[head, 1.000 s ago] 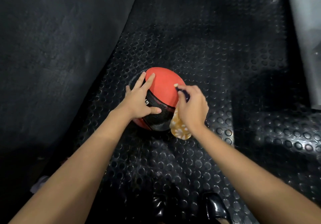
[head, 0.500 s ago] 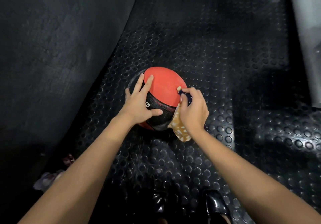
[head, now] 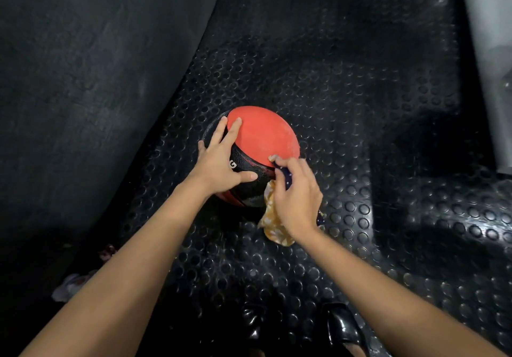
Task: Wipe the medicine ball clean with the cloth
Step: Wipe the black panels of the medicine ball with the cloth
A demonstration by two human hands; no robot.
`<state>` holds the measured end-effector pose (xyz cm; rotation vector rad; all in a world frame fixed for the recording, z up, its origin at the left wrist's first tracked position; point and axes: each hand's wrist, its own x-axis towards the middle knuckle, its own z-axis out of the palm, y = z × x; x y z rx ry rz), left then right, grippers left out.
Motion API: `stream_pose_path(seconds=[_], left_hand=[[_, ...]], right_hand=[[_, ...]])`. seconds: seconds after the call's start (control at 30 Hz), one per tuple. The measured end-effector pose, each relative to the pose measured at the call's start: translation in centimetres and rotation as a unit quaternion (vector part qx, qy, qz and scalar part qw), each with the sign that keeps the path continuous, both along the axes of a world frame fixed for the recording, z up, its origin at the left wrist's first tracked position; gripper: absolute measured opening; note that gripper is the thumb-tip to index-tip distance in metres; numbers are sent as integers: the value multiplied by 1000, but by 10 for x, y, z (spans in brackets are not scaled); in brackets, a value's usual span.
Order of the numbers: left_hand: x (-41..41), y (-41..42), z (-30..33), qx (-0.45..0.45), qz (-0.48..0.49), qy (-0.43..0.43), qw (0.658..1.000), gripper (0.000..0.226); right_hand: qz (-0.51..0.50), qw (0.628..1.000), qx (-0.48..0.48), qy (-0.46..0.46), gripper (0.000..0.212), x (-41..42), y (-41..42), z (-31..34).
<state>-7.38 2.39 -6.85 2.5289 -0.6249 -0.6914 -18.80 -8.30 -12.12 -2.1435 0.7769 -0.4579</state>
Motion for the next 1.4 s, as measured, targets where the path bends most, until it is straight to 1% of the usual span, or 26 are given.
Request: stream_pose_path(seconds=[0.03, 0.07, 0.17, 0.2, 0.23, 0.3, 0.37, 0.4, 0.43, 0.53, 0.6, 0.67, 0.73, 0.77, 0.87, 0.93, 1.03, 1.07, 1.13, 1.2, 1.23, 1.3, 1.4], left_hand=[[0, 1, 0, -1, 0, 1, 1000, 112], [-2, 1, -1, -1, 1, 2, 1000, 112], [-6, 0, -1, -1, 8, 5, 1000, 112], [-5, 0, -3, -2, 8, 3, 1000, 113], [-4, 0, -3, -3, 6, 0, 1000, 113], [-2, 1, -4, -1, 5, -4, 1000, 113], [-2, 2, -5, -2, -1, -9, 1000, 113], [-3, 2, -5, -5, -3, -10, 1000, 113], [-4, 2, -5, -7, -2, -10, 1000, 113], [-8, 2, -6, -11, -5, -14, 1000, 112], [-9, 1, -3, -8, -5, -16, 1000, 111], [-8, 3, -2, -8, 1, -12, 1000, 111], [-8, 7, -3, -10, -1, -15, 1000, 112], [-9, 8, -4, -10, 0, -16, 1000, 113], [-12, 11, -11, -2, 7, -16, 1000, 114], [-13, 11, -13, -1, 8, -17, 1000, 115], [-12, 13, -11, -2, 16, -18, 1000, 114], [-13, 13, -11, -3, 18, -19, 1000, 113], [-16, 14, -11, -8, 15, -20, 1000, 113], [-19, 15, -16, -14, 11, -24, 1000, 113], [-19, 15, -17, -15, 6, -23, 1000, 113], [-13, 15, -16, -15, -9, -19, 1000, 113], [1, 8, -2, -30, 4, 13, 999, 102]], right_hand=[[5, 1000, -8, -2, 15, -2, -1, -2], [-17, 1000, -4, 6, 14, 0, -8, -6], [-126, 987, 68, 79, 13, 12, -28, -15], [-141, 983, 79, 83, 14, 14, -28, -15], [-134, 986, 78, 64, 14, 13, -23, -12], [-65, 997, 44, 6, 18, 6, -3, -2], [-9, 1000, 13, -18, 18, -2, 6, -1], [-19, 1000, 7, -16, 16, -1, 1, -4], [-51, 999, 15, 0, 15, 3, -7, -7], [-145, 983, 80, 78, 14, 18, -33, -14], [-132, 986, 79, 65, 14, 19, -27, -9], [-72, 996, 43, 17, 14, 11, -9, -1], [-36, 999, 18, 0, 14, 4, -5, -1], [-48, 999, 18, 14, 15, 6, -11, -3], [-116, 988, 62, 79, 17, 23, -37, -10], [-119, 988, 62, 80, 18, 25, -34, -7], [-29, 999, 12, 10, 19, 10, -8, 4], [-13, 1000, 1, -2, 19, 7, -7, 3], [-48, 999, 9, 16, 18, 13, -21, -2], [-97, 991, 46, 76, 18, 25, -41, -5], [-105, 988, 56, 99, 19, 28, -46, -7], [-96, 988, 57, 108, 19, 28, -46, -8], [-88, 990, 52, 93, 18, 22, -39, -8]])
